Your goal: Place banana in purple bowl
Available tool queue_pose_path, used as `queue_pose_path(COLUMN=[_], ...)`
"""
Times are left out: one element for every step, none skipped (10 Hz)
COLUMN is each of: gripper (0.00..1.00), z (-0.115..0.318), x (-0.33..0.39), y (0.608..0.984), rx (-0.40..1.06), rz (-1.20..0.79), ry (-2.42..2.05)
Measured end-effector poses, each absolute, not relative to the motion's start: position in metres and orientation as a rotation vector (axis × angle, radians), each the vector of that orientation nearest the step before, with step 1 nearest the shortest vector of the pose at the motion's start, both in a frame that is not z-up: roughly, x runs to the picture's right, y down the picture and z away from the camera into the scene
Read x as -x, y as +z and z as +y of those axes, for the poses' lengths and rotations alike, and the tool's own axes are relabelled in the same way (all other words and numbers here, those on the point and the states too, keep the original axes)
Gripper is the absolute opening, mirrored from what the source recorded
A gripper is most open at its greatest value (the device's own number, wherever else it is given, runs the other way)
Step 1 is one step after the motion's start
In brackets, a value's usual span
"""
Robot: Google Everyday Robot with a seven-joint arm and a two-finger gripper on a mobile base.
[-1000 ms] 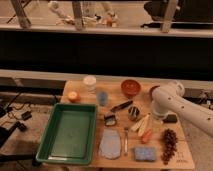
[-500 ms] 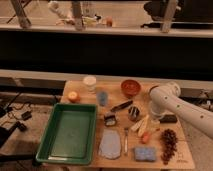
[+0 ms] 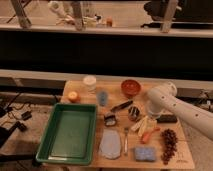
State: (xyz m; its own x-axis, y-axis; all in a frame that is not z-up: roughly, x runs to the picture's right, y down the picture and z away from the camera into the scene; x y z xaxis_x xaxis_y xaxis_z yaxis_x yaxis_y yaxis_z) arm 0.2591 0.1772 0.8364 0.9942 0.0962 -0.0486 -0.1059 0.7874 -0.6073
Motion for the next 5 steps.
queue_pose_path(gripper=[0.80,0.80,0.80,0.80,0.80], z=[0.1781,0.1798,0.1811,0.1827,0.1842], x=[-0.2589,-0.2588,-0.2592,-0.2595,-0.2588], y=[0.8387,0.8413,0.8424,0.8432,0.8440], rx=[0.658,0.661,0.663,0.666,0.669], rz=[0.016,0.016,0.016,0.016,0.015], ry=[0.112,0.115,0.117,0.120,0.121])
